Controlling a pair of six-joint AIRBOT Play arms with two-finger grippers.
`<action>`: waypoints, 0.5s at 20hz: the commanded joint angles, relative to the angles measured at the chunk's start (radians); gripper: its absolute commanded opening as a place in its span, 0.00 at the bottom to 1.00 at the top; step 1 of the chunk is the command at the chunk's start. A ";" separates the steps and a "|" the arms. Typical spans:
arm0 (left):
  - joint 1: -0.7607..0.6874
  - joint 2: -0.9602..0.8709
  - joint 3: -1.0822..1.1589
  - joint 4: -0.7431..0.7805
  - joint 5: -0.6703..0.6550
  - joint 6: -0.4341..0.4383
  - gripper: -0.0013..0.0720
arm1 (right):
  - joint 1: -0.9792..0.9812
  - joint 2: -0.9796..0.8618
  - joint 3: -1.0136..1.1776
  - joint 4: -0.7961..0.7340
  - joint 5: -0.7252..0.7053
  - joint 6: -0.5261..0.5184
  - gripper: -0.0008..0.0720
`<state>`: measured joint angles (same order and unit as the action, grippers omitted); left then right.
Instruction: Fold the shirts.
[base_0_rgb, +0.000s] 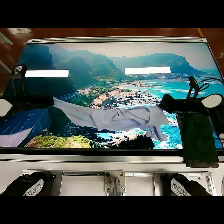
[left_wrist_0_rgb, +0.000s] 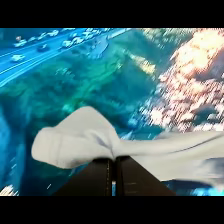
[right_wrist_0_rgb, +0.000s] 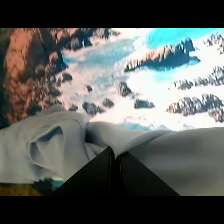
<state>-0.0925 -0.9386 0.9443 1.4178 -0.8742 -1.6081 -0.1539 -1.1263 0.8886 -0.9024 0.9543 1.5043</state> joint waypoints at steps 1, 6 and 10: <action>0.000 -0.134 -0.010 -0.149 0.239 -0.080 0.07 | 0.001 -0.181 -0.014 0.246 -0.326 0.001 0.09; -0.010 -0.364 -0.010 -0.397 0.330 -0.085 0.07 | 0.014 -0.285 -0.014 0.296 -0.344 -0.052 0.18; 0.042 -0.382 0.013 -0.479 0.238 -0.076 0.68 | -0.054 -0.209 0.028 0.312 -0.232 -0.191 0.88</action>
<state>-0.0830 -1.2877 0.9413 1.0252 -0.5938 -1.6878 -0.1684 -1.3624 0.8902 -0.6125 0.6514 1.4174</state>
